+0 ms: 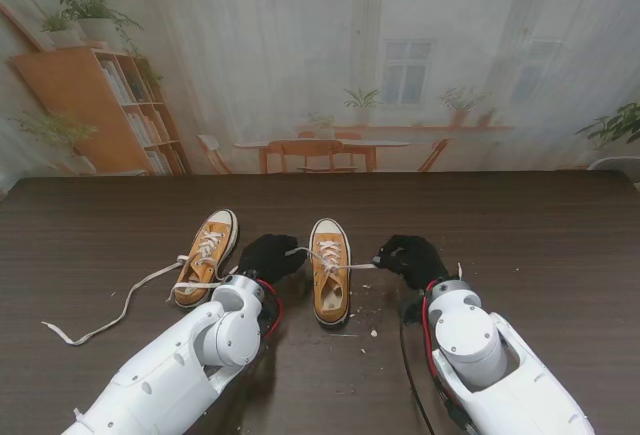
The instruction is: Tie the shoelaces into a bow on the shoes
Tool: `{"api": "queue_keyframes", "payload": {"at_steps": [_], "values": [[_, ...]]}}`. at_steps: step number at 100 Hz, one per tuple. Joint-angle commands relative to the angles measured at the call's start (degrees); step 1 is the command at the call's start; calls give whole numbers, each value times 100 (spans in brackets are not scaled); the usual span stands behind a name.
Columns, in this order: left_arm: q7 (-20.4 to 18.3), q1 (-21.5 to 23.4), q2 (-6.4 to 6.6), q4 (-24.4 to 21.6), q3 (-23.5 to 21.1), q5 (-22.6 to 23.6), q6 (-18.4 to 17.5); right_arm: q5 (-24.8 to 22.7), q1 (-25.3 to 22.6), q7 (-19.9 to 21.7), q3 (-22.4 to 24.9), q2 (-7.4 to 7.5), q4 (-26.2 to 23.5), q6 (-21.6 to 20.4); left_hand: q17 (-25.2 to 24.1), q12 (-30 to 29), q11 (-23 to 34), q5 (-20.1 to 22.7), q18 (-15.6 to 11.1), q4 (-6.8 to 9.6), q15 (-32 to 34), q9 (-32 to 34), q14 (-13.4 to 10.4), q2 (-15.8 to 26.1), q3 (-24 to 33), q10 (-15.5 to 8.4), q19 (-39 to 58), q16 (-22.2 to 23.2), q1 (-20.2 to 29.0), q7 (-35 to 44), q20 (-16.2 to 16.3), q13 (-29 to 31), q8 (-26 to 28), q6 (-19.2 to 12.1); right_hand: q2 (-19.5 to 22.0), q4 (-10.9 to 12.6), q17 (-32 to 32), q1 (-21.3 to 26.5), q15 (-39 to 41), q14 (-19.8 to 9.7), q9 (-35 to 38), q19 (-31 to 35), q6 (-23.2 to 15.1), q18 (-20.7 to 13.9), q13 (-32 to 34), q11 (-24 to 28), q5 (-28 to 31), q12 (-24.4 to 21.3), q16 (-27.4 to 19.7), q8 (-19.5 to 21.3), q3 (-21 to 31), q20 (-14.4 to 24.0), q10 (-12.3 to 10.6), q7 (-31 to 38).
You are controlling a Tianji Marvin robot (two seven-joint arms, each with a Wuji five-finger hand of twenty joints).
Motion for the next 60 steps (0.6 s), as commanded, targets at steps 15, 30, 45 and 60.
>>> {"api": "queue_keyframes", "payload": {"at_steps": [15, 30, 45, 60], "values": [[-275, -29, 118, -40, 1, 233, 132, -155, 26, -302, -21, -107, 119, 135, 290, -99, 724, 293, -2171, 36, 636, 402, -1167, -137, 98, 340, 1495, 106, -26, -175, 196, 180, -146, 656, -273, 247, 126, 500, 615, -90, 476, 1693, -102, 169, 69, 617, 583, 134, 229, -205, 312, 294, 810, -20], [-389, -40, 181, -32, 11, 414, 232, -263, 16, -383, -25, -122, 131, 274, 292, -159, 743, 330, -2239, 54, 635, 399, -1141, -201, 265, 436, 1495, 98, -21, -173, 219, 179, -153, 750, -315, 249, 126, 533, 604, -48, 474, 1693, -84, 161, 69, 632, 632, 112, 248, -188, 393, 326, 926, -27], [-426, -9, 222, -62, -7, 552, 287, -321, 0, -452, -44, -136, 123, 353, 290, -179, 744, 308, -2253, 19, 620, 399, -1149, -189, 296, 451, 1495, 83, -40, -189, 192, 179, -164, 745, -290, 238, 132, 502, 597, -54, 472, 1693, -81, 145, 71, 627, 626, 97, 254, -168, 394, 328, 927, -43], [67, 4, 155, 136, -69, 570, -120, -441, -36, -721, -57, -165, 177, -74, 243, -216, 572, 150, -1837, -420, 537, 396, -1005, -72, -66, 67, 1495, 33, 89, -762, -89, 179, -720, 221, -8, 166, 171, 54, 538, -240, 460, 1693, -219, -54, 89, 466, 305, 40, 176, -99, 216, 89, 407, -219]]}}
